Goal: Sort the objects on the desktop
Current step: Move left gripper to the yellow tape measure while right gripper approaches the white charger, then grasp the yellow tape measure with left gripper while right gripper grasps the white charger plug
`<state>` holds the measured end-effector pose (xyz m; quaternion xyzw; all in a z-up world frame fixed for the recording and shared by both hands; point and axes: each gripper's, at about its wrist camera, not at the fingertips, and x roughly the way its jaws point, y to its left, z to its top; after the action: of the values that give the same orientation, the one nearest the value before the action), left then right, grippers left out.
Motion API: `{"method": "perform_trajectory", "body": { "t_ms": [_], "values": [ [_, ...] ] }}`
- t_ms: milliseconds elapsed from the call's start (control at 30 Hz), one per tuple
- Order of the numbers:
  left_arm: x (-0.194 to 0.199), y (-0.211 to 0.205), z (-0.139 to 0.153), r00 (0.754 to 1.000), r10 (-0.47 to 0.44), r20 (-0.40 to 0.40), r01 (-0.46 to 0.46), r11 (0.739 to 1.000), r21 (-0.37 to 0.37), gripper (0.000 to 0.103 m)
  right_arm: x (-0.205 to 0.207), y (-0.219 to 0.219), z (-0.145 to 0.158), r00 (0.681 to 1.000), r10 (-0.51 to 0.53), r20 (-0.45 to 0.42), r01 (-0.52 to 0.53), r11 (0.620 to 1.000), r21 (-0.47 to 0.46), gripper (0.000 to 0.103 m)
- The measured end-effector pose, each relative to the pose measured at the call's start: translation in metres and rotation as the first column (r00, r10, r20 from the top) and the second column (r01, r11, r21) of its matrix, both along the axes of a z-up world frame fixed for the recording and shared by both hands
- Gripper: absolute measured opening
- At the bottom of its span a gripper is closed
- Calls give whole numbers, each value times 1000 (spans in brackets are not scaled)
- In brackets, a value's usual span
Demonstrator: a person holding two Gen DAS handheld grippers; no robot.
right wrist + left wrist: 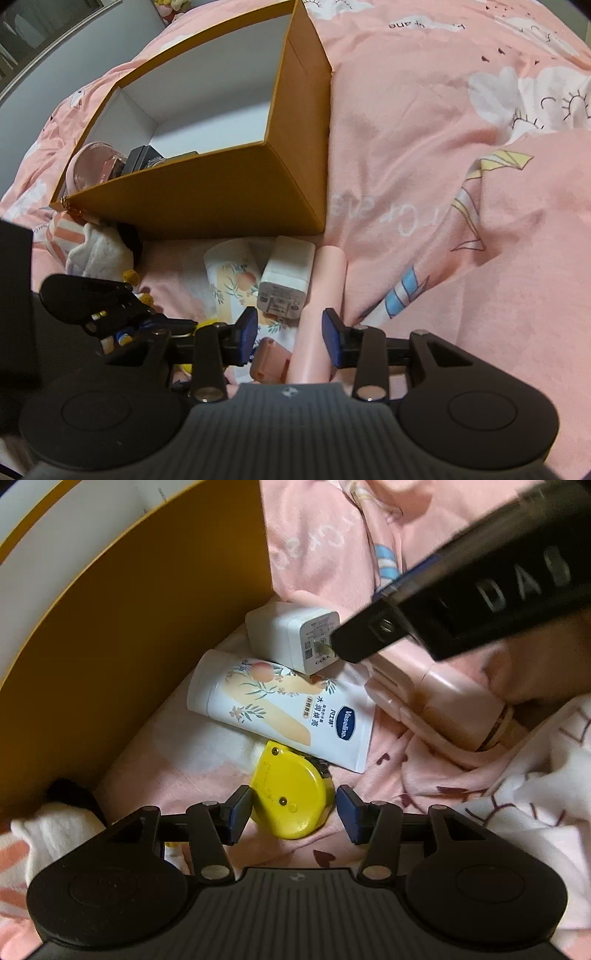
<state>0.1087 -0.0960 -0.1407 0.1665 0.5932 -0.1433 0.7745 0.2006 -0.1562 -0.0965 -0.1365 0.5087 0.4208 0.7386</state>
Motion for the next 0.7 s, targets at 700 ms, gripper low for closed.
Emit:
{"method": "perform_trajectory", "body": {
  "t_ms": [700],
  "values": [
    [-25,37,38,978,126,166,-127,992,-9,34,-1,29,-5,998,-16,65,17,1000,-22,39]
  ]
}}
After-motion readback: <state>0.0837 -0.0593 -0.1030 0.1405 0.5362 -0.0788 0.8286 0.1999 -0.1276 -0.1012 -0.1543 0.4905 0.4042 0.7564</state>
